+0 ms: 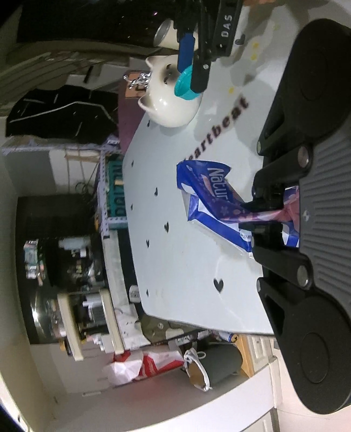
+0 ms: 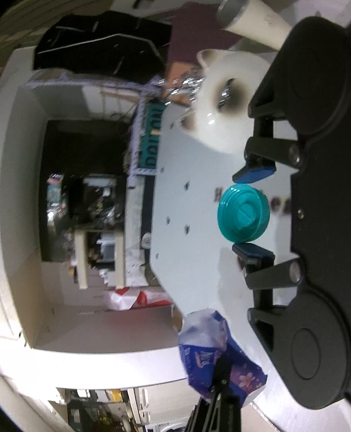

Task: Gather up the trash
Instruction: 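Carry the tissue pack and teal cap with both tools over the wastebasket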

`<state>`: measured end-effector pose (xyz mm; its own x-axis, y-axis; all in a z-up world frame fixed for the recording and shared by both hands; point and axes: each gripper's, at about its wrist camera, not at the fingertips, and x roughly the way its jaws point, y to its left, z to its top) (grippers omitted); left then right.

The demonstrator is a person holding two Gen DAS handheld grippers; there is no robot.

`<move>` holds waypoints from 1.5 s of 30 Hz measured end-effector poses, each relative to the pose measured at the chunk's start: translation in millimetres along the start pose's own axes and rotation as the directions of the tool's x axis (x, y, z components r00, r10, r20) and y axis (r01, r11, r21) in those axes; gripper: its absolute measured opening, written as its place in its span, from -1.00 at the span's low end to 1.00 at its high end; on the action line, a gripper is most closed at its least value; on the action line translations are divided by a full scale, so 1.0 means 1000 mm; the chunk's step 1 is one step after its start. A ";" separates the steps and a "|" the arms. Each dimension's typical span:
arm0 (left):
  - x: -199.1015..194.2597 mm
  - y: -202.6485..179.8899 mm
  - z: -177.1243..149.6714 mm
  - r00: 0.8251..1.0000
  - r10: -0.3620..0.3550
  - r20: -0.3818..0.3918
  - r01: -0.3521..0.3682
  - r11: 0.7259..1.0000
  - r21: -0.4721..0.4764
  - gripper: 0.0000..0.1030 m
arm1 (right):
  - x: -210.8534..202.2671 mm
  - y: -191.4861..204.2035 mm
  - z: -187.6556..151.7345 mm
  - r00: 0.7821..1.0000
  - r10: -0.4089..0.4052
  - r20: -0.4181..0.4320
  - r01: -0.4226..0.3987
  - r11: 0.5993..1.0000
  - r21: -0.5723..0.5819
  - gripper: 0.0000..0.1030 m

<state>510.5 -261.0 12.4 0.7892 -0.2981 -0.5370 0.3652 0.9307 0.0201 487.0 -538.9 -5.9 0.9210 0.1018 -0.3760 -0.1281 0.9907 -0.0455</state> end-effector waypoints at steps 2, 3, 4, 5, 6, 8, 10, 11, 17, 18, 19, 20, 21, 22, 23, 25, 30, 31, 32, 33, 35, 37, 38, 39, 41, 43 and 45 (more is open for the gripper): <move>-0.009 0.007 -0.003 1.000 0.006 0.019 -0.006 1.000 -0.018 -0.88 | -0.008 0.010 0.004 1.000 0.004 0.016 -0.004 1.000 -0.003 -0.05; -0.015 0.010 -0.004 0.999 0.009 0.032 -0.008 1.000 -0.027 -0.88 | -0.012 0.015 0.005 1.000 0.004 0.022 -0.003 1.000 -0.005 -0.05; -0.021 0.013 -0.005 0.999 0.014 0.048 -0.012 0.999 -0.037 -0.88 | -0.015 0.020 0.006 1.000 0.002 0.028 -0.001 1.000 -0.008 -0.05; -0.027 0.016 -0.007 0.998 0.018 0.062 -0.016 0.999 -0.044 -0.88 | -0.018 0.026 0.007 1.000 -0.001 0.031 0.002 1.000 -0.009 -0.05; -0.032 0.018 -0.008 0.997 0.020 0.076 -0.016 0.999 -0.051 -0.88 | -0.021 0.030 0.008 0.999 -0.003 0.033 0.003 1.000 -0.006 -0.05; -0.042 0.024 -0.010 0.995 0.023 0.095 -0.016 0.998 -0.068 -0.88 | -0.025 0.041 0.010 0.999 -0.003 0.034 0.003 1.000 0.008 -0.05; -0.051 0.028 -0.013 0.994 0.022 0.108 -0.013 0.997 -0.079 -0.88 | -0.027 0.053 0.010 1.000 -0.007 0.029 0.007 1.000 0.021 -0.05; -0.055 0.030 -0.015 0.994 0.023 0.111 -0.013 0.996 -0.085 -0.88 | -0.028 0.058 0.009 1.000 -0.009 0.028 0.008 1.000 0.028 -0.05; -0.081 0.043 -0.029 0.991 0.028 0.130 -0.012 0.992 -0.125 -0.88 | -0.043 0.091 0.008 1.000 0.005 0.024 -0.007 0.997 0.075 -0.05; -0.086 0.046 -0.033 0.991 0.027 0.129 -0.010 0.991 -0.131 -0.88 | -0.047 0.097 0.008 1.000 0.007 0.025 -0.009 0.997 0.079 -0.05; -0.091 0.049 -0.035 0.991 0.029 0.130 -0.011 0.991 -0.134 -0.88 | -0.050 0.102 0.007 1.000 0.011 0.025 -0.013 0.997 0.082 -0.05; -0.097 0.052 -0.038 0.991 0.032 0.133 -0.014 0.991 -0.136 -0.88 | -0.053 0.107 0.006 1.000 0.015 0.024 -0.017 0.996 0.084 -0.05; -0.102 0.055 -0.040 0.990 0.035 0.135 -0.016 0.990 -0.139 -0.88 | -0.057 0.113 0.005 1.000 0.017 0.021 -0.018 0.996 0.083 -0.05; -0.107 0.058 -0.042 0.990 0.038 0.136 -0.018 0.989 -0.144 -0.88 | -0.060 0.118 0.004 1.000 0.016 0.018 -0.018 0.996 0.082 -0.05; -0.113 0.062 -0.045 0.990 0.040 0.136 -0.020 0.989 -0.149 -0.88 | -0.062 0.124 0.003 1.000 0.016 0.013 -0.017 0.997 0.081 -0.05; -0.123 0.068 -0.052 0.990 0.044 0.137 -0.022 0.988 -0.156 -0.88 | -0.068 0.136 0.002 1.000 0.018 0.005 -0.018 0.997 0.079 -0.05; -0.148 0.087 -0.071 0.990 0.059 0.132 -0.035 0.984 -0.174 -0.88 | -0.084 0.168 0.000 1.000 0.031 0.001 -0.031 0.998 0.061 -0.05; -0.153 0.091 -0.074 0.990 0.061 0.130 -0.037 0.983 -0.178 -0.88 | -0.088 0.175 0.000 0.999 0.034 -0.002 -0.034 0.998 0.055 -0.05; -0.158 0.095 -0.078 0.990 0.063 0.128 -0.039 0.982 -0.183 -0.88 | -0.090 0.182 0.000 0.999 0.036 -0.004 -0.036 0.998 0.049 -0.05; -0.163 0.100 -0.083 0.990 0.066 0.126 -0.042 0.982 -0.186 -0.88 | -0.093 0.189 0.000 0.999 0.040 -0.005 -0.040 0.998 0.044 -0.05; -0.172 0.109 -0.091 0.990 0.073 0.121 -0.048 0.980 -0.191 -0.88 | -0.099 0.205 -0.001 0.999 0.053 -0.010 -0.053 0.998 0.035 -0.05; -0.180 0.118 -0.099 0.990 0.078 0.118 -0.054 0.978 -0.200 -0.88 | -0.103 0.220 -0.003 0.998 0.061 -0.015 -0.061 0.998 0.023 -0.05; -0.184 0.123 -0.104 0.990 0.082 0.117 -0.057 0.977 -0.205 -0.88 | -0.104 0.227 -0.003 0.998 0.066 -0.018 -0.066 0.998 0.019 -0.05; -0.188 0.129 -0.108 0.990 0.087 0.114 -0.061 0.976 -0.209 -0.88 | -0.105 0.234 -0.004 0.997 0.071 -0.021 -0.071 0.997 0.017 -0.05; -0.196 0.138 -0.117 0.990 0.093 0.110 -0.067 0.974 -0.217 -0.88 | -0.107 0.249 -0.006 0.996 0.083 -0.029 -0.083 0.997 0.010 -0.05; -0.203 0.148 -0.126 0.990 0.098 0.106 -0.071 0.970 -0.230 -0.88 | -0.107 0.264 -0.007 0.995 0.095 -0.037 -0.095 0.995 -0.002 -0.05; -0.208 0.161 -0.135 0.989 0.108 0.099 -0.081 0.966 -0.244 -0.88 | -0.107 0.279 -0.009 0.993 0.108 -0.044 -0.109 0.994 -0.012 -0.05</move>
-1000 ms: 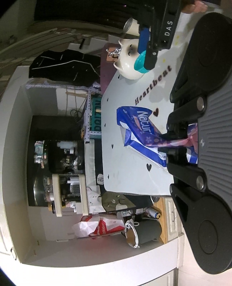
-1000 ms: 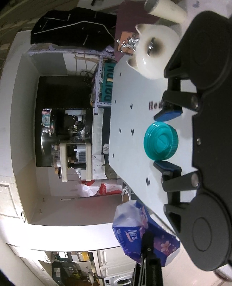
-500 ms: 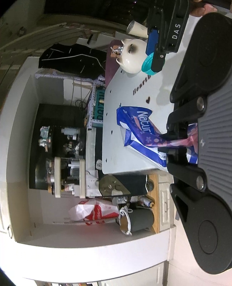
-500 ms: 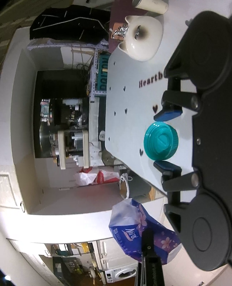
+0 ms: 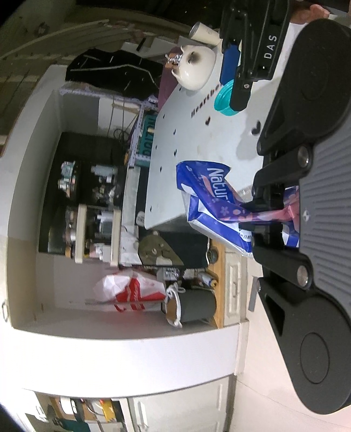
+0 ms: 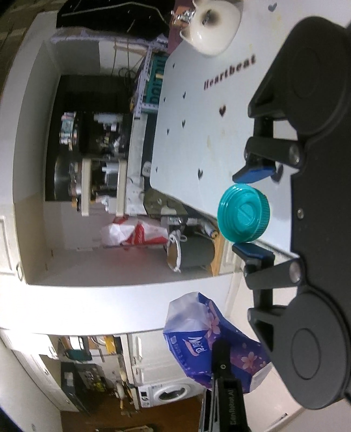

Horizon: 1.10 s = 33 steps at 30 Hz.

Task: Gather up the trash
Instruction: 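Carry the tissue pack and teal cap with both tools over the wastebasket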

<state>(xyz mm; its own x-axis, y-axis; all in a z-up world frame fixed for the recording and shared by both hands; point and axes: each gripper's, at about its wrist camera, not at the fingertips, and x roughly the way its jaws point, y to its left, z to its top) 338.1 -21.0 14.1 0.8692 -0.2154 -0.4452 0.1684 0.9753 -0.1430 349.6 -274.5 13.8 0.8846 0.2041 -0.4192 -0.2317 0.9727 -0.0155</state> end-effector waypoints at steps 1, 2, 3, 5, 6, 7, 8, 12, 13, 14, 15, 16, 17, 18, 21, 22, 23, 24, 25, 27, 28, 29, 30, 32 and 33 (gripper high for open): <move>-0.002 0.007 -0.002 1.000 0.006 -0.003 -0.006 1.000 -0.007 -0.88 | 0.001 0.008 -0.001 1.000 0.010 -0.005 -0.010 1.000 -0.003 -0.05; -0.004 0.013 -0.004 1.000 0.012 -0.007 -0.012 1.000 -0.013 -0.88 | 0.003 0.015 -0.002 1.000 0.019 -0.009 -0.019 1.000 -0.005 -0.05; -0.005 0.020 -0.007 1.000 0.018 -0.013 -0.018 1.000 -0.020 -0.88 | 0.004 0.022 -0.003 0.999 0.028 -0.016 -0.028 1.000 -0.007 -0.05; -0.007 0.034 -0.011 0.999 0.025 -0.028 -0.025 0.999 -0.032 -0.88 | 0.009 0.035 -0.006 0.999 0.042 -0.030 -0.042 0.999 -0.012 -0.05; -0.008 0.041 -0.013 0.999 0.029 -0.036 -0.030 0.999 -0.036 -0.88 | 0.012 0.042 -0.008 0.998 0.050 -0.039 -0.051 0.999 -0.014 -0.05; -0.009 0.046 -0.016 0.999 0.033 -0.043 -0.035 0.999 -0.038 -0.88 | 0.015 0.048 -0.009 0.997 0.060 -0.047 -0.060 0.998 -0.015 -0.05; -0.009 0.052 -0.019 0.998 0.038 -0.049 -0.040 0.998 -0.041 -0.88 | 0.019 0.054 -0.011 0.996 0.071 -0.054 -0.072 0.997 -0.015 -0.05; -0.007 0.079 -0.030 0.995 0.051 -0.083 -0.057 0.996 -0.064 -0.88 | 0.035 0.076 -0.018 0.990 0.105 -0.096 -0.107 0.994 -0.016 -0.05; -0.005 0.084 -0.033 0.994 0.054 -0.091 -0.060 0.996 -0.068 -0.88 | 0.040 0.082 -0.019 0.988 0.111 -0.110 -0.114 0.993 -0.018 -0.05; -0.004 0.090 -0.036 0.993 0.056 -0.100 -0.064 0.995 -0.073 -0.88 | 0.045 0.088 -0.022 0.985 0.119 -0.124 -0.122 0.992 -0.019 -0.05; -0.001 0.096 -0.040 0.992 0.058 -0.112 -0.067 0.994 -0.081 -0.88 | 0.051 0.093 -0.024 0.982 0.128 -0.140 -0.132 0.991 -0.020 -0.05; 0.002 0.101 -0.044 0.991 0.059 -0.123 -0.070 0.994 -0.088 -0.88 | 0.058 0.100 -0.027 0.977 0.138 -0.159 -0.144 0.989 -0.024 -0.05; 0.005 0.107 -0.049 0.989 0.060 -0.137 -0.073 0.993 -0.096 -0.88 | 0.063 0.105 -0.030 0.974 0.145 -0.175 -0.152 0.988 -0.027 -0.05; 0.009 0.113 -0.053 0.987 0.061 -0.151 -0.077 0.992 -0.102 -0.88 | 0.069 0.112 -0.034 0.969 0.153 -0.194 -0.162 0.986 -0.033 -0.05; 0.022 0.129 -0.067 0.977 0.062 -0.203 -0.088 0.989 -0.121 -0.88 | 0.090 0.128 -0.046 0.951 0.172 -0.258 -0.189 0.981 -0.042 -0.05; 0.027 0.134 -0.072 0.973 0.063 -0.222 -0.092 0.988 -0.126 -0.88 | 0.097 0.133 -0.050 0.943 0.178 -0.279 -0.198 0.979 -0.043 -0.05; 0.032 0.139 -0.076 0.968 0.063 -0.242 -0.097 0.987 -0.131 -0.88 | 0.104 0.138 -0.055 0.936 0.183 -0.302 -0.205 0.978 -0.044 -0.05; 0.038 0.145 -0.082 0.962 0.061 -0.267 -0.101 0.985 -0.139 -0.88 | 0.112 0.142 -0.059 0.927 0.187 -0.326 -0.213 0.976 -0.046 -0.05; 0.043 0.152 -0.088 0.956 0.058 -0.289 -0.104 0.984 -0.146 -0.88 | 0.121 0.147 -0.064 0.915 0.193 -0.354 -0.223 0.974 -0.046 -0.05; 0.056 0.162 -0.099 0.941 0.050 -0.333 -0.110 0.980 -0.164 -0.88 | 0.136 0.153 -0.073 0.894 0.199 -0.402 -0.235 0.971 -0.042 -0.05; 0.061 0.167 -0.104 0.935 0.047 -0.351 -0.114 0.979 -0.171 -0.88 | 0.145 0.156 -0.078 0.881 0.194 -0.432 -0.237 0.970 -0.047 -0.05; 0.066 0.171 -0.109 0.929 0.045 -0.368 -0.117 0.977 -0.178 -0.88 | 0.150 0.160 -0.084 0.871 0.189 -0.454 -0.239 0.970 -0.055 -0.05; 0.073 0.175 -0.116 0.921 0.040 -0.388 -0.121 0.975 -0.187 -0.88 | 0.156 0.163 -0.089 0.860 0.183 -0.477 -0.241 0.969 -0.062 -0.05; 0.085 0.181 -0.127 0.906 0.029 -0.422 -0.125 0.971 -0.202 -0.88 | 0.169 0.167 -0.098 0.833 0.180 -0.523 -0.252 0.965 -0.070 -0.05; 0.090 0.184 -0.132 0.900 0.024 -0.435 -0.126 0.970 -0.207 -0.88 | 0.175 0.168 -0.104 0.817 0.179 -0.548 -0.258 0.964 -0.070 -0.05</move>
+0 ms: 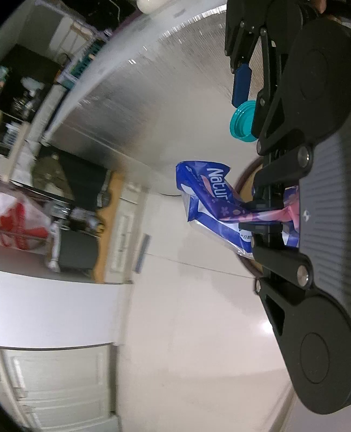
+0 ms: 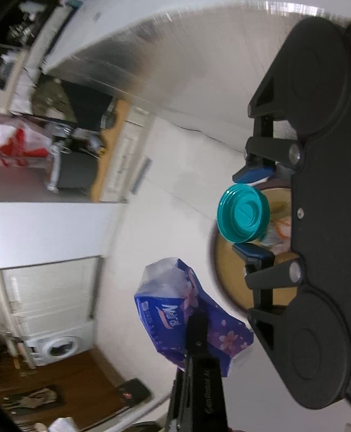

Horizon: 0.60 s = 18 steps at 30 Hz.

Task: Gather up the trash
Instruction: 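Carry the tissue pack and teal cap with both tools over the wastebasket, then open both tools to drop the tissue pack and cap into the wastebasket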

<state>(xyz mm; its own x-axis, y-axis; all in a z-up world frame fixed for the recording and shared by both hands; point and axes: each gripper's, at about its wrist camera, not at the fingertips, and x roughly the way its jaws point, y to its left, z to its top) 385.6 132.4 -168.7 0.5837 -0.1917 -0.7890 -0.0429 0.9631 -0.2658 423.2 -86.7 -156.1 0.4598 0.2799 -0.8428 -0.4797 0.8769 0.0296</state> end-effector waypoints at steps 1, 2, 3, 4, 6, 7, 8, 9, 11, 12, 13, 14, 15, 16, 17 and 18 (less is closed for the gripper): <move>0.008 0.002 -0.002 1.000 -0.001 -0.020 0.001 1.000 -0.005 -0.88 | 0.006 0.000 0.000 1.000 0.003 -0.025 -0.003 1.000 -0.004 -0.05; 0.015 0.003 -0.004 0.999 -0.001 -0.037 0.001 1.000 -0.009 -0.88 | 0.013 0.002 -0.002 0.999 0.004 -0.050 -0.005 1.000 -0.010 -0.05; 0.023 0.005 -0.007 0.998 -0.002 -0.058 0.001 1.000 -0.014 -0.88 | 0.021 0.003 -0.004 0.997 0.006 -0.081 -0.008 1.000 -0.019 -0.05; 0.029 0.007 -0.010 0.997 -0.002 -0.073 0.000 1.000 -0.017 -0.88 | 0.028 0.003 -0.006 0.993 0.007 -0.114 -0.009 1.000 -0.021 -0.05; 0.043 0.010 -0.015 0.994 -0.002 -0.107 -0.001 1.000 -0.027 -0.87 | 0.040 0.005 -0.009 0.985 0.008 -0.174 -0.013 0.999 -0.030 -0.05; 0.049 0.011 -0.017 0.992 -0.004 -0.123 0.000 0.999 -0.032 -0.87 | 0.044 0.006 -0.010 0.981 0.004 -0.195 -0.013 0.999 -0.044 -0.05; 0.055 0.013 -0.020 0.990 -0.006 -0.141 0.001 0.999 -0.038 -0.87 | 0.047 0.008 -0.012 0.978 -0.002 -0.210 -0.012 0.998 -0.063 -0.05; 0.060 0.013 -0.022 0.988 -0.008 -0.156 0.002 0.999 -0.042 -0.87 | 0.050 0.011 -0.014 0.975 -0.005 -0.221 -0.013 0.997 -0.082 -0.05; 0.072 0.016 -0.027 0.982 -0.013 -0.190 0.003 0.999 -0.053 -0.87 | 0.053 0.016 -0.017 0.970 0.004 -0.241 -0.031 0.994 -0.108 -0.05; 0.077 0.016 -0.030 0.979 -0.015 -0.205 0.003 0.998 -0.055 -0.87 | 0.055 0.019 -0.018 0.968 0.006 -0.249 -0.037 0.992 -0.121 -0.05; 0.082 0.016 -0.032 0.975 -0.015 -0.221 0.003 0.998 -0.057 -0.87 | 0.057 0.021 -0.019 0.966 0.008 -0.257 -0.044 0.990 -0.134 -0.05; 0.087 0.016 -0.034 0.972 -0.016 -0.235 0.003 0.998 -0.059 -0.86 | 0.058 0.022 -0.020 0.964 0.008 -0.265 -0.048 0.989 -0.143 -0.05; 0.092 0.016 -0.037 0.968 -0.018 -0.251 0.003 0.998 -0.061 -0.86 | 0.060 0.022 -0.021 0.962 0.008 -0.272 -0.051 0.987 -0.150 -0.05; 0.095 0.016 -0.039 0.965 -0.021 -0.263 0.005 0.998 -0.063 -0.86 | 0.061 0.023 -0.022 0.961 0.007 -0.277 -0.052 0.986 -0.158 -0.05; 0.099 0.017 -0.043 0.960 -0.027 -0.277 0.009 0.998 -0.066 -0.86 | 0.061 0.024 -0.022 0.959 0.005 -0.282 -0.054 0.985 -0.166 -0.05; 0.102 0.019 -0.045 0.956 -0.030 -0.291 0.010 0.997 -0.070 -0.86 | 0.063 0.024 -0.022 0.958 0.002 -0.287 -0.055 0.983 -0.175 -0.05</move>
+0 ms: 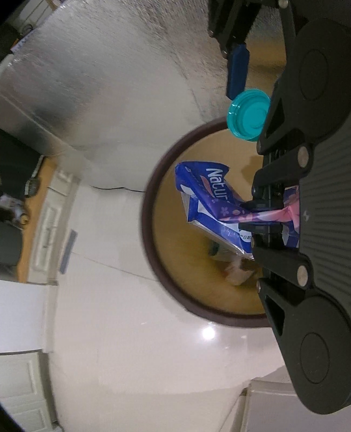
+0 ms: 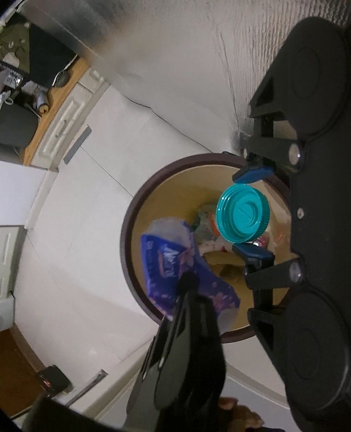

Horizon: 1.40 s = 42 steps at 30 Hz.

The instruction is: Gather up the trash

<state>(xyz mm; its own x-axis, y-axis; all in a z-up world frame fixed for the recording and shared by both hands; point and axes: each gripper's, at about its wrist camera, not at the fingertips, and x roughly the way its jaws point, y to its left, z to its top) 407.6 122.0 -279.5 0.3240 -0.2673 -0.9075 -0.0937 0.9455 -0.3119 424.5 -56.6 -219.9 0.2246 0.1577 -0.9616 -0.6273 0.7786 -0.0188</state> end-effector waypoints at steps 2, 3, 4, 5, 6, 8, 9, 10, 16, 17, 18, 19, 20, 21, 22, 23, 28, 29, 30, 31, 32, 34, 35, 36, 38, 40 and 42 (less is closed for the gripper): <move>0.006 0.003 -0.003 1.000 0.002 -0.020 -0.002 1.000 -0.006 -0.86 | 0.003 0.001 0.002 1.000 -0.003 -0.008 0.003 1.000 -0.015 -0.04; 0.010 0.005 -0.004 1.000 0.003 -0.029 -0.003 1.000 -0.012 -0.85 | 0.004 0.002 0.002 1.000 0.000 -0.010 0.000 1.000 -0.018 -0.04; 0.013 0.008 -0.006 0.999 0.003 -0.039 -0.004 1.000 -0.022 -0.85 | 0.004 0.003 0.002 1.000 0.002 -0.011 -0.003 1.000 -0.023 -0.04; 0.015 0.010 -0.006 0.999 0.002 -0.045 -0.003 1.000 -0.029 -0.84 | 0.003 0.004 0.001 1.000 0.004 -0.011 -0.005 1.000 -0.028 -0.04; 0.018 0.011 -0.006 0.999 0.002 -0.052 -0.004 0.999 -0.037 -0.78 | 0.003 0.004 0.001 1.000 0.007 -0.012 -0.008 0.999 -0.034 -0.04; 0.021 0.010 -0.006 0.998 0.007 -0.061 -0.009 0.999 -0.042 -0.74 | 0.007 0.007 0.002 1.000 0.007 -0.017 -0.007 0.999 -0.049 -0.04; 0.022 0.009 -0.005 0.998 0.012 -0.067 -0.014 0.999 -0.040 -0.73 | 0.007 0.009 0.000 1.000 0.003 -0.021 -0.004 0.998 -0.060 -0.04; 0.022 0.009 -0.005 0.997 0.014 -0.070 -0.016 0.999 -0.033 -0.72 | 0.008 0.012 0.000 1.000 -0.001 -0.023 -0.001 0.997 -0.074 -0.04; 0.015 0.007 -0.003 0.997 0.028 -0.069 -0.029 0.999 -0.014 -0.06 | 0.015 0.014 0.000 0.999 0.015 -0.034 -0.019 0.994 -0.107 -0.04; 0.013 0.006 -0.004 0.997 0.033 -0.068 -0.034 0.999 -0.012 0.05 | 0.015 0.015 0.000 0.999 0.014 -0.035 -0.017 0.994 -0.110 -0.03; 0.012 0.007 -0.004 0.997 0.036 -0.067 -0.037 0.999 -0.010 0.15 | 0.015 0.015 0.000 0.999 0.012 -0.037 -0.017 0.994 -0.112 0.07; 0.010 0.007 -0.004 0.997 0.038 -0.065 -0.039 0.999 -0.006 0.18 | 0.015 0.015 0.000 0.999 0.012 -0.037 -0.016 0.994 -0.111 0.13; 0.009 0.006 -0.003 0.997 0.041 -0.063 -0.042 0.999 -0.004 0.21 | 0.015 0.015 0.000 0.999 0.010 -0.033 -0.014 0.994 -0.110 0.19; 0.007 0.007 -0.003 0.997 0.045 -0.062 -0.045 0.999 -0.001 0.23 | 0.015 0.014 0.000 0.999 0.012 -0.030 -0.015 0.994 -0.109 0.21; 0.007 0.007 -0.003 0.997 0.047 -0.061 -0.047 0.999 0.001 0.24 | 0.015 0.014 0.001 0.999 0.013 -0.029 -0.016 0.994 -0.108 0.21; 0.006 0.007 -0.004 0.997 0.048 -0.060 -0.048 0.999 0.003 0.27 | 0.015 0.014 0.000 1.000 0.011 -0.029 -0.014 0.994 -0.109 0.22; 0.000 0.005 -0.006 0.997 0.059 -0.059 -0.058 0.998 0.011 0.33 | 0.016 0.016 -0.002 1.000 -0.005 -0.026 0.002 0.993 -0.122 0.26; -0.002 0.005 -0.006 0.997 0.060 -0.058 -0.060 0.998 0.011 0.34 | 0.015 0.017 -0.002 1.000 -0.006 -0.025 0.003 0.993 -0.120 0.26; -0.004 0.005 -0.006 0.997 0.062 -0.056 -0.061 0.998 0.011 0.34 | 0.015 0.017 -0.003 1.000 -0.007 -0.023 0.004 0.993 -0.117 0.27; -0.006 0.006 -0.007 0.997 0.062 -0.054 -0.062 0.998 0.011 0.35 | 0.014 0.017 -0.003 1.000 -0.010 -0.020 0.008 0.994 -0.113 0.27; -0.007 0.006 -0.007 0.997 0.062 -0.051 -0.061 0.998 0.011 0.36 | 0.013 0.017 -0.004 1.000 -0.010 -0.015 0.008 0.994 -0.110 0.27; -0.013 0.005 -0.008 0.997 0.062 -0.045 -0.061 0.998 0.014 0.41 | 0.011 0.017 -0.006 1.000 -0.008 -0.004 0.007 0.995 -0.101 0.27; -0.015 0.004 -0.008 0.997 0.062 -0.042 -0.061 0.998 0.016 0.45 | 0.008 0.016 -0.006 1.000 -0.007 0.003 0.007 0.996 -0.094 0.28; -0.019 0.004 -0.010 0.998 0.060 -0.035 -0.060 0.998 0.018 0.47 | 0.005 0.016 -0.007 1.000 -0.005 0.010 0.006 0.996 -0.085 0.28; -0.026 0.004 -0.012 0.998 0.056 -0.024 -0.055 0.998 0.020 0.49 | -0.002 0.013 -0.008 0.999 -0.004 0.032 0.005 0.999 -0.051 0.31; -0.035 0.003 -0.015 0.998 0.058 -0.011 -0.058 0.998 0.026 0.51 | -0.010 0.010 -0.011 0.999 -0.005 0.047 0.005 1.000 0.005 0.33; -0.045 0.004 -0.017 0.998 0.068 0.005 -0.068 0.997 0.029 0.59 | -0.016 0.007 -0.015 0.999 -0.024 0.042 0.021 0.997 0.079 0.41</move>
<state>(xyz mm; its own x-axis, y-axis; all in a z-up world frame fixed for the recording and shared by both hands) 376.4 134.6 -245.1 0.3220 -0.2015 -0.9250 -0.0884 0.9664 -0.2413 405.3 -63.3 -209.0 0.2711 0.1640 -0.9485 -0.5616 0.8272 -0.0174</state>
